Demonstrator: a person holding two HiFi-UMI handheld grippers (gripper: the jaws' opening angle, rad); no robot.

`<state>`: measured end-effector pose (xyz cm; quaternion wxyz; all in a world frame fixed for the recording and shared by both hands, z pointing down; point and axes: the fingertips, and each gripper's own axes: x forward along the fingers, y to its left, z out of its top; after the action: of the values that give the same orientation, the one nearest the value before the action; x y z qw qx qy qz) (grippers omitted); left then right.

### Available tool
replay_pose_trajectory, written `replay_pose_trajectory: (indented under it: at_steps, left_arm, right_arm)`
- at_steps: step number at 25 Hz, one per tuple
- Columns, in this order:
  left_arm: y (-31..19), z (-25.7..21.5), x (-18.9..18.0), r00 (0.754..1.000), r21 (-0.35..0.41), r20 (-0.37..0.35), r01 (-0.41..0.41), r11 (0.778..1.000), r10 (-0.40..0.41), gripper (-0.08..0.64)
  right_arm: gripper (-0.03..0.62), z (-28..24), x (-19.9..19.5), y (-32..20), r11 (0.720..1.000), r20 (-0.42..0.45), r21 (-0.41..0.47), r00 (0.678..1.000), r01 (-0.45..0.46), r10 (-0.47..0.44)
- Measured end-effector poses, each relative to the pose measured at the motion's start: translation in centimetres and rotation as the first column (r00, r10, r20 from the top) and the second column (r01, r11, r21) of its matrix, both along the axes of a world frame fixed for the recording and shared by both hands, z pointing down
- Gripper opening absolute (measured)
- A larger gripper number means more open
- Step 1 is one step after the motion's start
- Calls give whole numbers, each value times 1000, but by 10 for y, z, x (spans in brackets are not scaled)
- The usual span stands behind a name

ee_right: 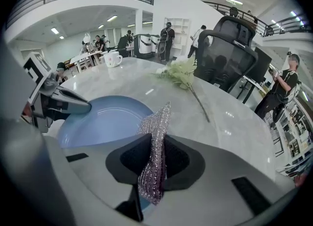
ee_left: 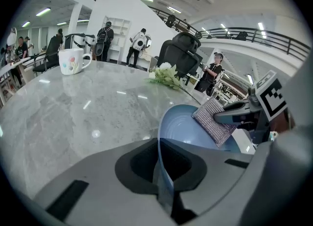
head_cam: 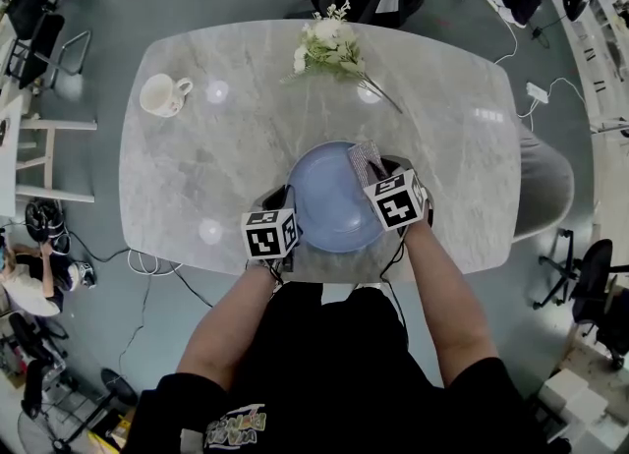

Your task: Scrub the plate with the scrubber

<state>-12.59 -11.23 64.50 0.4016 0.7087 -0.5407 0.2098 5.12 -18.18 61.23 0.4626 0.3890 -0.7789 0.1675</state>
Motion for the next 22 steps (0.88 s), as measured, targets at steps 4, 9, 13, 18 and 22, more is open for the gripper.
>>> replay_pose_trajectory:
  at_steps: [4,9,13,18,22]
  left_arm:
    - [0,0,0,1000,-1,4,-2,1000,2,25]
    - [-1,0,1,1000,0,5,0,1000,0,25]
    - [1,0,1,1000,-4,6,8,1000,-8,25]
    - [3,-2,0,1000,-6,5,20,1000,-20,25]
    - [2,-2,0,1000,-5,5,24,1000,-24,26]
  right_arm:
    - [75,-1,9,-2,1000,-15,8,1000,1,-1]
    - [77,-8,18,-3,1000,-16,27,1000,-9,9]
    - [75,-19,20,1,999,5,50,1000,-20,20]
    - [75,-35,10,16,998,101,41,994,-56,52]
    - [75,-37,-18,38,999,227,-25,973,-37,42]
